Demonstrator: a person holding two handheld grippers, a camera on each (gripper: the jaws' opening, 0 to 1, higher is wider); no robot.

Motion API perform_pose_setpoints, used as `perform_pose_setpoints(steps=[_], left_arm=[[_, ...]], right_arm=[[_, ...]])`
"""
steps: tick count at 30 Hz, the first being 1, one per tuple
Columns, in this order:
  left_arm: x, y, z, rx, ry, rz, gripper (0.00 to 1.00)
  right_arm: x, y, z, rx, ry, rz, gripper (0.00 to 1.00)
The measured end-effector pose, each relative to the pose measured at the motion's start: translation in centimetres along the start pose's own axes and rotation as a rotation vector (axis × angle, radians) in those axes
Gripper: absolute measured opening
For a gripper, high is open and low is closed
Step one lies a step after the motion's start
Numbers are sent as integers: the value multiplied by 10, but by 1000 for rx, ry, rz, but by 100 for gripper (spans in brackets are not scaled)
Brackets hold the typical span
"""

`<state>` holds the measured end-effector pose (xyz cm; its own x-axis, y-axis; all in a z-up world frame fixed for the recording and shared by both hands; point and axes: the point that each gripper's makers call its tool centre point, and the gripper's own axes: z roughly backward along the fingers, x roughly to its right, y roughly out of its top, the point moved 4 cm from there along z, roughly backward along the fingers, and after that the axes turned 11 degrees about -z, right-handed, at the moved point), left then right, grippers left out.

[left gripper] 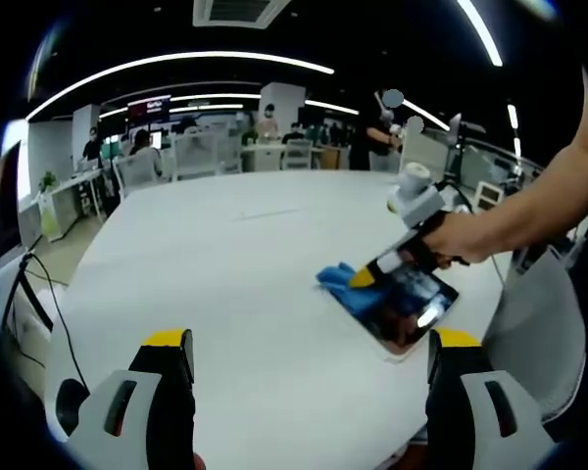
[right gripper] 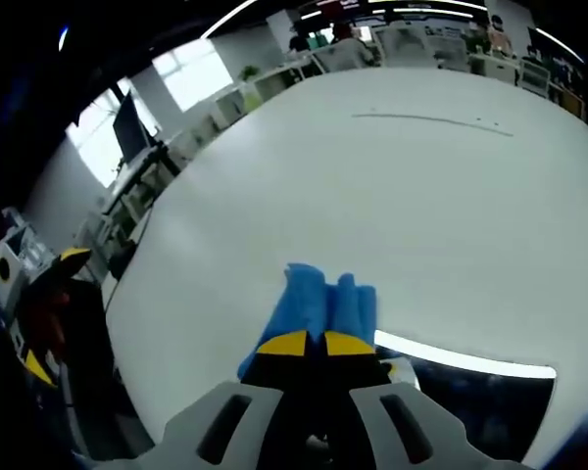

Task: Wipe the mirror surface with the cleaning cloth until all visible marks leave the cleaned area.

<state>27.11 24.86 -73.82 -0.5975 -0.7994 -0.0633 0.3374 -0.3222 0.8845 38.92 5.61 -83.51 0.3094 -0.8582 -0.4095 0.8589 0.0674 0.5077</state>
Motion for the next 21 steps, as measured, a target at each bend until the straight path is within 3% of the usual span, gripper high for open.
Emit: perform_pose_setpoints(steps=[21], left_arm=[[8,2,7,9,4,-4,99]], right_arm=[[-7,-23,11,-10,10,1,0]])
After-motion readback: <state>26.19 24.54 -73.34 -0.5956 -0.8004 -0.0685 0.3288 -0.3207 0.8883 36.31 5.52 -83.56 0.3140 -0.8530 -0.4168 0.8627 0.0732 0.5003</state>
